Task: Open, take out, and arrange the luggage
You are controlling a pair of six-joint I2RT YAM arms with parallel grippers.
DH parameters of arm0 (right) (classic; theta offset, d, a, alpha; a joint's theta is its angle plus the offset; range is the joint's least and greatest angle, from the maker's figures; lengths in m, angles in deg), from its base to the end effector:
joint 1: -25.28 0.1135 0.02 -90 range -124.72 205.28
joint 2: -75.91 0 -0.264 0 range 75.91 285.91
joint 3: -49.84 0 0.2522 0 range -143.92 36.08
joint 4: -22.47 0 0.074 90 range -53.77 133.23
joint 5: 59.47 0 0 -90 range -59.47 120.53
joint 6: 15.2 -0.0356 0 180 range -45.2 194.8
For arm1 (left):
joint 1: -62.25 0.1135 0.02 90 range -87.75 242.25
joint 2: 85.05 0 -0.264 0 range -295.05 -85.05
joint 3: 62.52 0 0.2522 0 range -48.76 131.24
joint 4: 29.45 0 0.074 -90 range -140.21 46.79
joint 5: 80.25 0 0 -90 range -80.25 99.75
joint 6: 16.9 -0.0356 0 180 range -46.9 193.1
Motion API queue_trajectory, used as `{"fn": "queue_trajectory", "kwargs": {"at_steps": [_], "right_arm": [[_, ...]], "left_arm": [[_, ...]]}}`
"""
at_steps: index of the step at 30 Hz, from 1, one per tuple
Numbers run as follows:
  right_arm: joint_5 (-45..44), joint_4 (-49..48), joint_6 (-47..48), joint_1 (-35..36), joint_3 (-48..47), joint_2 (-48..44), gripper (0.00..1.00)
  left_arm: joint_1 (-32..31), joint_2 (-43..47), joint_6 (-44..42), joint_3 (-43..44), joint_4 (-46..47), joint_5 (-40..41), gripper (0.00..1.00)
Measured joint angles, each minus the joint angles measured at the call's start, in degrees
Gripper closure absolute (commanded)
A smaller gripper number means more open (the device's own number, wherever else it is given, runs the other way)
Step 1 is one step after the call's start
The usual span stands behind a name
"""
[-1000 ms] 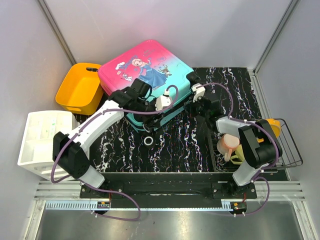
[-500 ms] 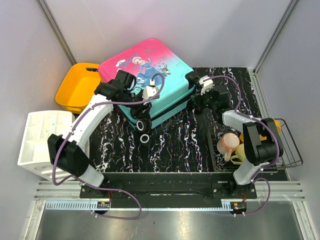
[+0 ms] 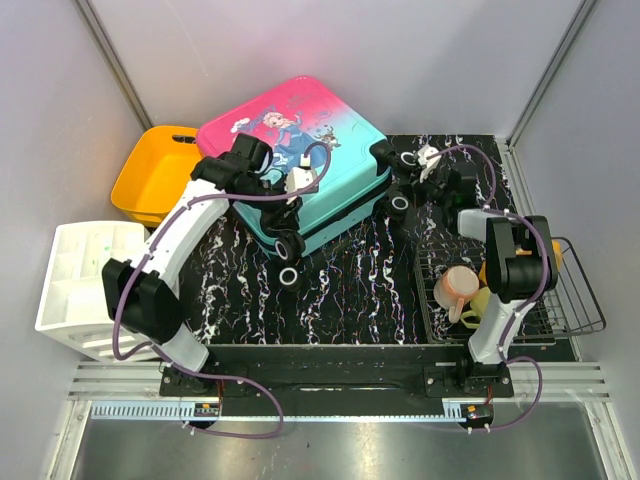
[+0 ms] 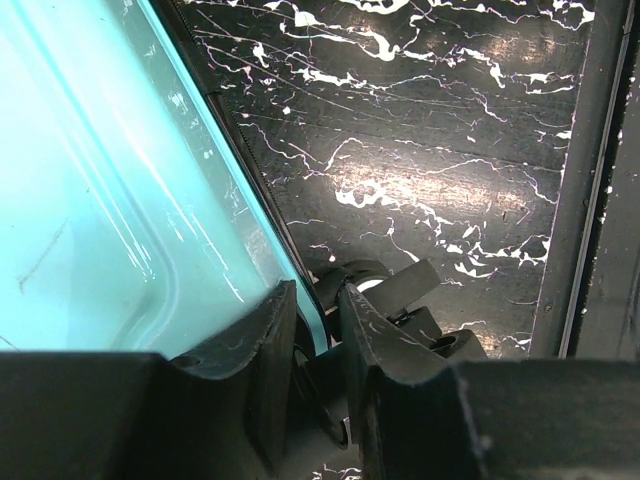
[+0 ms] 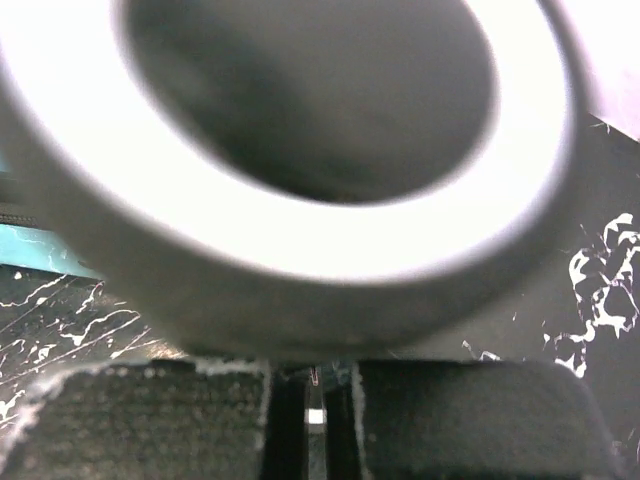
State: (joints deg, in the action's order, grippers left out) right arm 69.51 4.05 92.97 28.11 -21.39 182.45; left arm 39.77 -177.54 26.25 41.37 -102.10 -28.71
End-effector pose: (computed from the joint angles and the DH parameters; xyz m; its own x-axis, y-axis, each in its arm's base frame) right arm 0.3967 0.0420 0.1913 -0.0763 -0.2465 -0.9661 -0.6982 0.7050 -0.1247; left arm 0.2943 -0.1458 0.3378 -0.1339 0.6737 -0.7268 0.9848 0.1720 -0.0220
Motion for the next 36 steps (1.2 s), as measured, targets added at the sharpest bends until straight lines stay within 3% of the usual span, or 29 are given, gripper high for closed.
{"fn": "queue_trajectory", "kwargs": {"at_steps": [6, 16, 29, 36], "right_arm": [[10.3, 0.8, -4.7, -3.5, -7.9, 6.9, 1.00], [16.7, 3.1, -13.5, -4.3, -18.4, 14.0, 1.00], [23.5, 6.6, -34.6, -4.0, -39.8, 29.5, 1.00], [21.2, 6.8, -37.6, -1.5, -48.2, 34.9, 0.85]], "left_arm": [[1.3, -2.6, -1.0, 3.2, -3.1, -2.3, 0.73], [1.7, -4.9, -4.2, 5.9, -7.2, -3.6, 0.74], [2.6, -6.8, -6.1, 7.4, -9.2, -6.7, 0.74], [3.0, -8.4, -6.1, 9.0, -10.8, -8.5, 0.74]]}}
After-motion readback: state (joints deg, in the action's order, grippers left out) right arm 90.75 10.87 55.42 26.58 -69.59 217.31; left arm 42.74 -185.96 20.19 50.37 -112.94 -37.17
